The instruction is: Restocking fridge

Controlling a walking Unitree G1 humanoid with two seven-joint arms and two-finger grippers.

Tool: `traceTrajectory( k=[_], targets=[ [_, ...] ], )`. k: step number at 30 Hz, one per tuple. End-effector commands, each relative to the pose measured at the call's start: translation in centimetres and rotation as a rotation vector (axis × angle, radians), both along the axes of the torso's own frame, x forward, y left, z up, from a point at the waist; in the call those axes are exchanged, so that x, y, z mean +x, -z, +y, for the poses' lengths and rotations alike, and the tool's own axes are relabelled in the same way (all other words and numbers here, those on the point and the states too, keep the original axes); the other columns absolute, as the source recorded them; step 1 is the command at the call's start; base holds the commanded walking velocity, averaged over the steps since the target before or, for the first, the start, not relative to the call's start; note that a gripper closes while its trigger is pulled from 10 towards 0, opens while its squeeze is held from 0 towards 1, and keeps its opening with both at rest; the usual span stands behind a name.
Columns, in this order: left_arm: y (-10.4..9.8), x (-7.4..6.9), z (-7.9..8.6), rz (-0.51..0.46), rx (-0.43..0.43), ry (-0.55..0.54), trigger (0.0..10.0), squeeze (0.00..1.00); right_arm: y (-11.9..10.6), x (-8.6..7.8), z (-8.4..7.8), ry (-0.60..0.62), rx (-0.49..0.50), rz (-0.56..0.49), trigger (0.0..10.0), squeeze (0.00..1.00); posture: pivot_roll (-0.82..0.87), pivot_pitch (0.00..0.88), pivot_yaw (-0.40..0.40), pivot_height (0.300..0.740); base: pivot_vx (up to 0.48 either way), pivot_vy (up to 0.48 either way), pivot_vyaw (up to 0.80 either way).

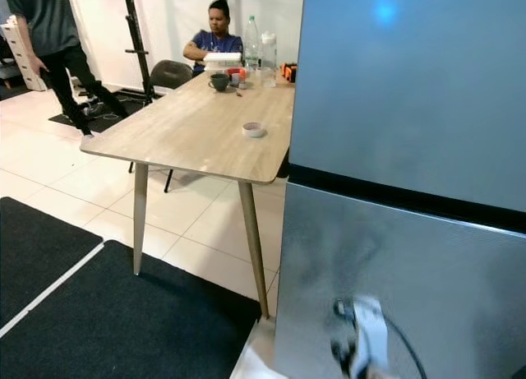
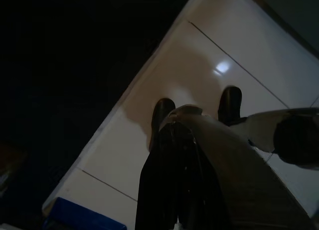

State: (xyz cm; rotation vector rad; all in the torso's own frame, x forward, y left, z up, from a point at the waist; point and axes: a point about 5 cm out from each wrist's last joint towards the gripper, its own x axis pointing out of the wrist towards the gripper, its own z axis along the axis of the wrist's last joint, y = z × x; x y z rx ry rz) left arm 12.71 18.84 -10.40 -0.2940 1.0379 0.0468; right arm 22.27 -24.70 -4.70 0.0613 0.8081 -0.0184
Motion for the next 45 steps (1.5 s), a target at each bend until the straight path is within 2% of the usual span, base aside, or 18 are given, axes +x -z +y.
traceTrajectory(
  k=[1,2,3,4,6,11,13,19,22,27,33,45],
  targets=[
    [0.2,-0.4,-0.1,0.024,0.013,0.012,10.0,0.0,2.0,-3.4,-0.5,0.036,-0.03,0.138,10.0,0.0,-0.12,0.0,0.016,0.74,0.0,0.0,0.0],
    [0.2,-0.4,-0.1,0.024,0.013,0.012,10.0,0.0,2.0,-3.4,-0.5,0.036,-0.03,0.138,10.0,0.0,-0.12,0.0,0.016,0.74,0.0,0.0,0.0],
    [0.2,-0.3,-0.1,0.026,0.022,0.015,10.0,0.0,3.1,-5.8,-0.7,0.055,-0.04,0.217,10.0,0.0,-0.11,0.0,0.016,0.74,0.0,0.0,0.0],
    [0.2,-0.3,-0.1,0.027,0.03,0.016,10.0,0.0,3.7,-7.4,-0.8,0.058,-0.053,0.27,10.0,0.0,-0.11,0.0,0.016,0.74,0.0,0.0,0.0],
    [0.1,-0.1,0.0,0.025,0.047,0.02,10.0,0.0,4.3,-9.0,-0.8,0.063,-0.065,0.311,10.0,0.0,-0.11,0.0,0.017,0.74,0.0,0.0,0.0],
    [0.0,-0.1,0.6,0.028,0.069,0.035,10.0,0.0,4.4,-9.2,-0.7,0.08,-0.057,0.307,10.0,0.0,-0.11,0.0,0.028,0.74,0.0,0.0,0.0],
    [-0.1,-0.6,2.1,0.046,0.122,0.061,10.0,0.0,4.5,-8.9,-0.3,0.074,-0.06,0.304,10.0,0.0,-0.11,0.0,0.028,0.74,0.0,0.0,0.0],
    [-0.1,-1.1,3.3,0.054,0.143,0.057,10.0,0.0,4.5,-8.5,0.3,0.002,-0.09,0.327,10.0,0.0,-0.1,0.0,0.026,0.74,0.0,0.0,0.0],
    [-0.1,-1.3,3.5,0.057,0.142,0.056,10.0,0.0,4.5,-8.1,0.8,-0.068,-0.094,0.329,10.0,0.0,-0.1,0.0,0.03,0.74,0.0,0.0,0.0],
    [-0.1,-1.3,3.5,0.058,0.143,0.06,10.0,0.0,4.5,-8.0,1.2,-0.114,-0.097,0.335,10.0,0.0,-0.1,0.0,0.033,0.74,0.0,0.0,0.0],
    [-0.1,-1.2,3.2,0.058,0.134,0.065,10.0,0.0,4.8,-8.9,1.1,-0.168,-0.125,0.366,10.0,0.0,-0.1,0.0,0.029,0.74,0.0,0.0,0.0],
    [-0.1,-0.9,2.7,0.053,0.127,0.072,10.0,0.0,4.7,-8.8,1.0,-0.159,-0.13,0.367,10.0,0.0,-0.1,0.0,0.031,0.74,0.0,0.0,0.0]
  ],
)
